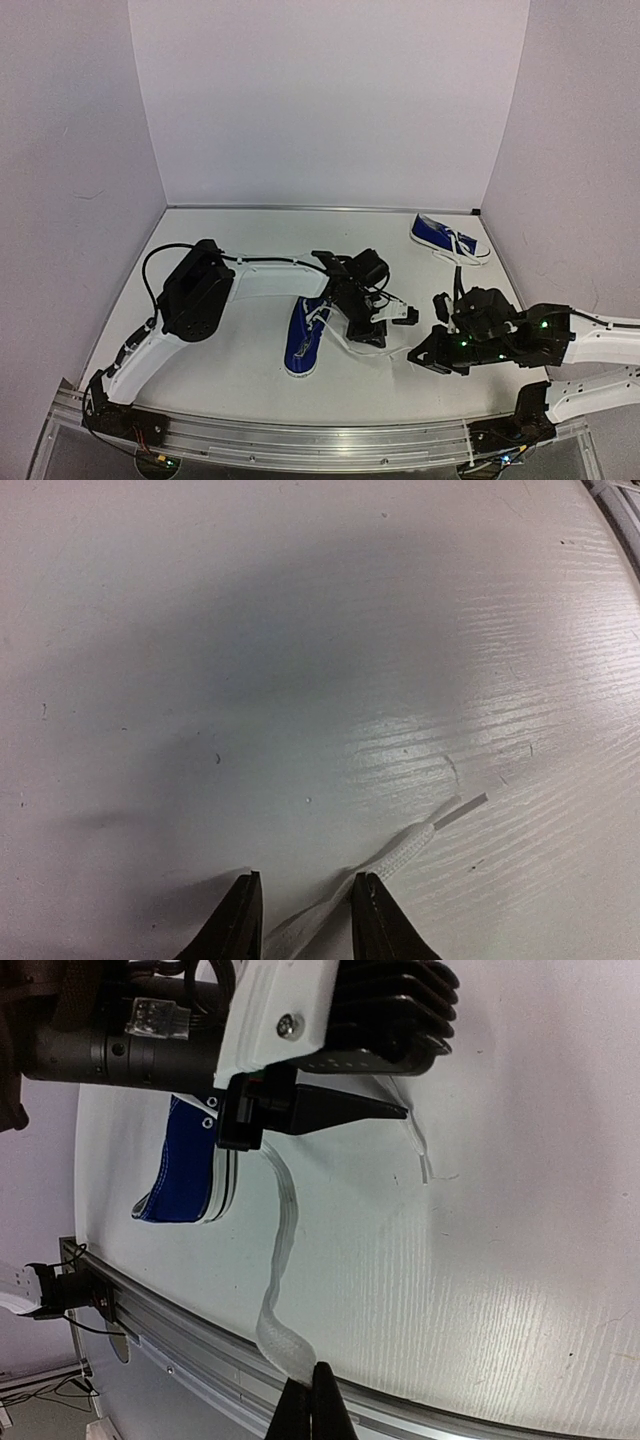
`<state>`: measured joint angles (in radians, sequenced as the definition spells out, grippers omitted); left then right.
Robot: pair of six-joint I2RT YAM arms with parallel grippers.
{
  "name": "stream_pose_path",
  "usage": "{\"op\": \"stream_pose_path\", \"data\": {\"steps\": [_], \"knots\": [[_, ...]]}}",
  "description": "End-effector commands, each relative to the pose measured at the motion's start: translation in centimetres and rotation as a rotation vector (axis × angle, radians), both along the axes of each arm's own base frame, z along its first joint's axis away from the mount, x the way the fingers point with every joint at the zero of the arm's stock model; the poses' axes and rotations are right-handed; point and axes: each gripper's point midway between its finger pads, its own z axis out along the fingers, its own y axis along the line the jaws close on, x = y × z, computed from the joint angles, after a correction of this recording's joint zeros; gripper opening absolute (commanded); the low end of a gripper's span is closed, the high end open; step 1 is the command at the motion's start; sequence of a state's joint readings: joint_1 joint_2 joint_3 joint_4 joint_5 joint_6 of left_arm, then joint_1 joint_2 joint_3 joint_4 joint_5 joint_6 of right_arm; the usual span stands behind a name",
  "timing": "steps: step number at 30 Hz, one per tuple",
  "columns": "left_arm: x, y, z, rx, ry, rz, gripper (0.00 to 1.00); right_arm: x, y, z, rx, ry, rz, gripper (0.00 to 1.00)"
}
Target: Tie the shoes
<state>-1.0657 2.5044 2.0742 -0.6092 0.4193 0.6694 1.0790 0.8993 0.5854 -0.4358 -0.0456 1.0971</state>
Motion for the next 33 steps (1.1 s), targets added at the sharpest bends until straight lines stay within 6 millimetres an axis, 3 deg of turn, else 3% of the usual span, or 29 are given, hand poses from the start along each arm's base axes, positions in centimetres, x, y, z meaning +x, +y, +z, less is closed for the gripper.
{"op": "stream_pose_path", "data": {"steps": [1,5,7,8,11,15,20,23,25,29,31,33], "knots": [[0.0,0.4,-0.6,0.052,-0.043,-0.021,0.27,0.3,-0.1,0.2,-0.005,-0.025,-0.010,0.00],[0.6,0.4,0.0,0.010,-0.065,0.024,0.12,1.0,0.6,1.4,0.001,-0.069,0.002,0.00],[1.3,0.3,1.1,-0.019,-0.053,0.080,0.01,1.5,1.4,2.0,-0.004,-0.086,0.020,0.00],[2.0,0.1,2.0,-0.044,-0.044,0.116,0.00,1.6,1.7,2.1,-0.013,-0.093,0.030,0.00],[5.0,0.1,6.9,-0.140,-0.014,0.269,0.00,2.7,2.5,2.5,-0.047,-0.138,0.041,0.00],[9.4,2.8,15.1,-0.312,0.008,0.506,0.00,4.6,3.9,4.3,-0.070,-0.222,0.039,0.00],[13.8,10.9,21.4,-0.418,0.019,0.842,0.00,7.4,6.0,6.2,-0.120,-0.322,0.035,0.00],[14.8,17.2,22.7,-0.424,-0.026,1.066,0.00,9.6,7.0,6.4,-0.148,-0.356,0.038,0.00],[15.1,21.6,22.0,-0.399,-0.032,1.214,0.00,11.6,6.5,6.1,-0.164,-0.362,0.026,0.00],[14.9,30.2,19.2,-0.321,-0.023,1.474,0.00,15.2,3.8,5.0,-0.202,-0.362,-0.008,0.00],[14.2,33.0,18.2,-0.303,-0.021,1.547,0.00,16.5,1.8,4.8,-0.222,-0.361,-0.037,0.00],[13.2,34.4,17.1,-0.303,0.001,1.565,0.00,17.3,0.1,5.3,-0.211,-0.366,-0.062,0.00]]}}
